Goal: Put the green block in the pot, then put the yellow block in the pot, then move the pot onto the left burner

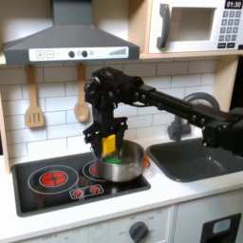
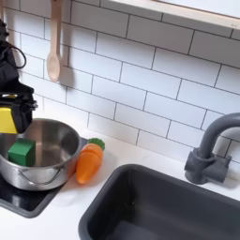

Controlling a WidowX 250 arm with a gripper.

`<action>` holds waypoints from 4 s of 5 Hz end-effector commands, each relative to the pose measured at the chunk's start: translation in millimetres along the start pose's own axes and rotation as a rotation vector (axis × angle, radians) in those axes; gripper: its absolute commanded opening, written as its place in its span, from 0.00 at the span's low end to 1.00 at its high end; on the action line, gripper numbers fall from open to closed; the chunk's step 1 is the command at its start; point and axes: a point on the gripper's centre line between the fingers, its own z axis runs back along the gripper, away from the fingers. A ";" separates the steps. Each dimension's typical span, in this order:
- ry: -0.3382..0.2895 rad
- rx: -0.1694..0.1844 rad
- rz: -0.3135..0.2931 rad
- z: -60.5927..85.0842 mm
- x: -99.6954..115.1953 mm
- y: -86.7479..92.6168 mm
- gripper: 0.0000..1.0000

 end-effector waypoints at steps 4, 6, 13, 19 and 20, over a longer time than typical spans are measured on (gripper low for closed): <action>0.057 0.028 -0.052 -22.6 -9.3 -16.6 1.00; 0.050 0.020 -0.069 -15.6 -9.9 -17.8 1.00; 0.022 -0.041 -0.052 -2.5 -5.3 -24.7 1.00; 0.088 0.057 0.045 -40.7 -14.1 16.7 1.00; 0.072 0.071 0.034 -37.3 -15.9 12.8 1.00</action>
